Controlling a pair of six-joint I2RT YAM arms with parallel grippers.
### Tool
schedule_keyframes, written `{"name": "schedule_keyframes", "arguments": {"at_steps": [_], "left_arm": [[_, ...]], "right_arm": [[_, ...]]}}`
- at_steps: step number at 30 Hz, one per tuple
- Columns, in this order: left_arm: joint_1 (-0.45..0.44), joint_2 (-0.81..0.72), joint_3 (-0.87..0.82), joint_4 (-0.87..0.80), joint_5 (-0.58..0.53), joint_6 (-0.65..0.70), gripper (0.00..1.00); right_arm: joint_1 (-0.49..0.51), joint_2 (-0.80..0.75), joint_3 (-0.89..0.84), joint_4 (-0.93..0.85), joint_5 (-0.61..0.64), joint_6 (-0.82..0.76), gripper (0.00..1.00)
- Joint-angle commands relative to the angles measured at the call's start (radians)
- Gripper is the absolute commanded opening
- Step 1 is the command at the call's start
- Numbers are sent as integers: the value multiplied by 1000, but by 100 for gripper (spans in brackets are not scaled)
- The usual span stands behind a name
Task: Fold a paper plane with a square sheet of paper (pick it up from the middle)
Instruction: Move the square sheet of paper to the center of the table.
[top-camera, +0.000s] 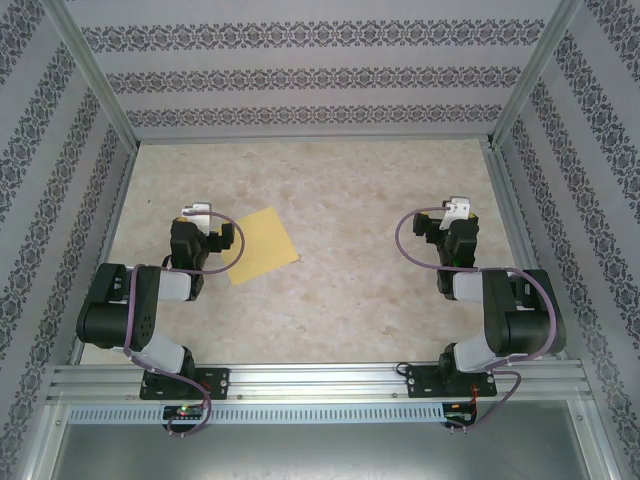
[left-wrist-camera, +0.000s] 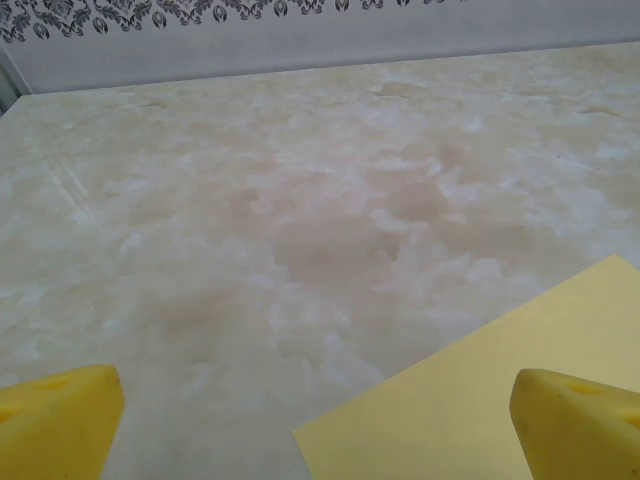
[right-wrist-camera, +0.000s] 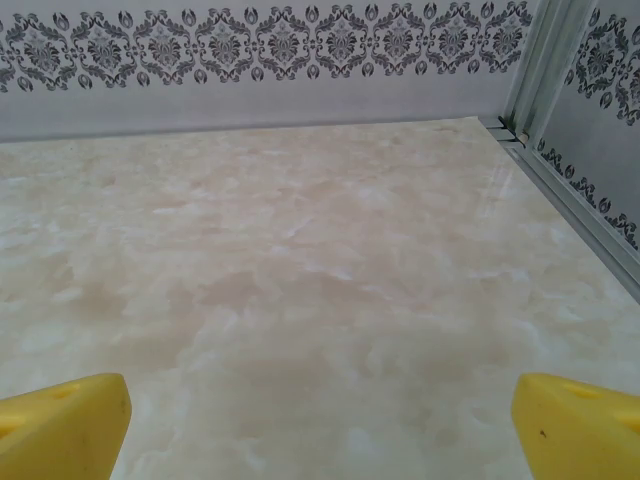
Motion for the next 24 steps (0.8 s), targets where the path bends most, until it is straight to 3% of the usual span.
{"name": "schedule_keyframes", "arguments": {"at_steps": [1, 24], "left_arm": [[-8, 3, 16, 22, 18, 13, 100], [-8, 3, 16, 23, 19, 13, 100]], "right_arm": [[-5, -4, 17, 13, -14, 5, 98], [-6, -5, 14, 17, -17, 7, 98]]}}
